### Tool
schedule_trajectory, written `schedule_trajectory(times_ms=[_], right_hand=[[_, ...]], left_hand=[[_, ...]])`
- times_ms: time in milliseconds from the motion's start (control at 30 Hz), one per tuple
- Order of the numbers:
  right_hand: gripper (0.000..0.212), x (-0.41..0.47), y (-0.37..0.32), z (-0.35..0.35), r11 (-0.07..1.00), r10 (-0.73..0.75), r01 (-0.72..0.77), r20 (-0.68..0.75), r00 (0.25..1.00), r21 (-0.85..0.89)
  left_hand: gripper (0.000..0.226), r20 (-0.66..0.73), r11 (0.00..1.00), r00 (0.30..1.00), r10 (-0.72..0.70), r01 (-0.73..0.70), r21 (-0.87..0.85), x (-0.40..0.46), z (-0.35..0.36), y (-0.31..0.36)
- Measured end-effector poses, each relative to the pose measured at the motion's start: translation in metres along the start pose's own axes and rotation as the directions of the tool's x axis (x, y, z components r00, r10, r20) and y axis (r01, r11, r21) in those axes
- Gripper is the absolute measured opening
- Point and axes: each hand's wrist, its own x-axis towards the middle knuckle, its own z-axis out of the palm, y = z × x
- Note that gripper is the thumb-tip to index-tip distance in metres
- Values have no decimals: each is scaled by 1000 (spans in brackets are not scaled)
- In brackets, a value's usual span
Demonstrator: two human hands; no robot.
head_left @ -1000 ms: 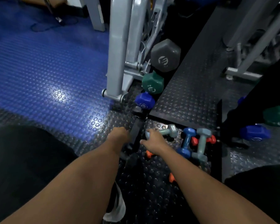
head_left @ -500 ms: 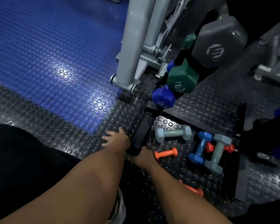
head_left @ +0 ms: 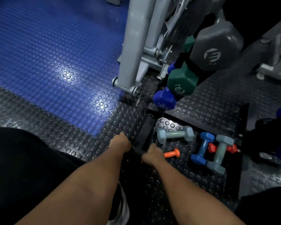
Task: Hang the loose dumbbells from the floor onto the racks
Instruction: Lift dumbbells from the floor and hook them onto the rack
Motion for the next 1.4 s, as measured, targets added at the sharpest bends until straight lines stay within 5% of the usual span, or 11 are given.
schedule_trajectory(times_ms=[267,633,1033,1400], right_hand=[[52,-54,17,-90,989,-105,119,-156,982,87],[63,-176,100,-203,905,-68,262,-495,866,335],[58,-258,211,-242,840,158,409,-883,442,355],[57,-274,258,-275,861,199,422,-952,233,283]], left_hand=[[53,-48,986,998,48,-56,-159,-72,-31,44],[51,-251,896,877,409,-438,-70,-213,-84,135],[35,-269,669,672,690,-734,-118,-310,-66,241],[32,-233,545,611,757,-786,-292,-349,-56,299]])
